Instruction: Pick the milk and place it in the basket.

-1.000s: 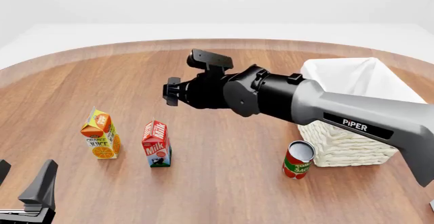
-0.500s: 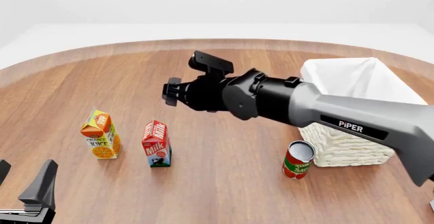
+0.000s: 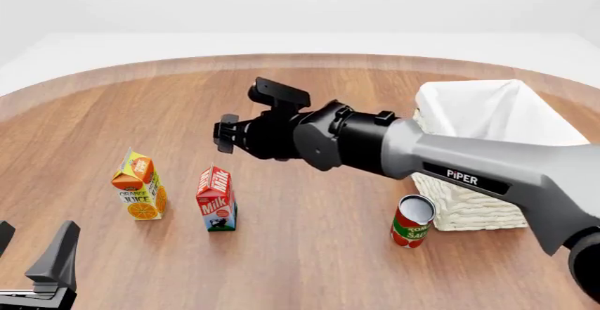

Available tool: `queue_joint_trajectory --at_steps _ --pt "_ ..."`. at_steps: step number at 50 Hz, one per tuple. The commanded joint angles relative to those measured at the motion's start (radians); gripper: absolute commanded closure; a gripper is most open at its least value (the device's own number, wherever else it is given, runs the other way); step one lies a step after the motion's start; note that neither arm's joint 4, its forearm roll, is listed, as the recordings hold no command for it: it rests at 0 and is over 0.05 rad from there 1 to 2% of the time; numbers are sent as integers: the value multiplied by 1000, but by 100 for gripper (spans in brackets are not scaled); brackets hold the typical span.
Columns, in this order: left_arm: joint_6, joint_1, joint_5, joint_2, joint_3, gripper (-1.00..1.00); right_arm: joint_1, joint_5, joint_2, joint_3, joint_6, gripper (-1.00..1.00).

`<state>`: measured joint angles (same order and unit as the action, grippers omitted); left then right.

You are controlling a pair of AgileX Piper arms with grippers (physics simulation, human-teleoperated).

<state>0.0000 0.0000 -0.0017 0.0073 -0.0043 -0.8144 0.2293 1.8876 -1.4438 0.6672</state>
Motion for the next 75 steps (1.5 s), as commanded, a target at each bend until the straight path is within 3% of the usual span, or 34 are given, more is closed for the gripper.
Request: queue_joint_trajectory --at_steps 1,75 --pt "0 0 0 0 0 -100 -11 3 26 -25 6 -100" --pt "0 0 0 0 0 -100 -16 -18 149 -66 43 -100"
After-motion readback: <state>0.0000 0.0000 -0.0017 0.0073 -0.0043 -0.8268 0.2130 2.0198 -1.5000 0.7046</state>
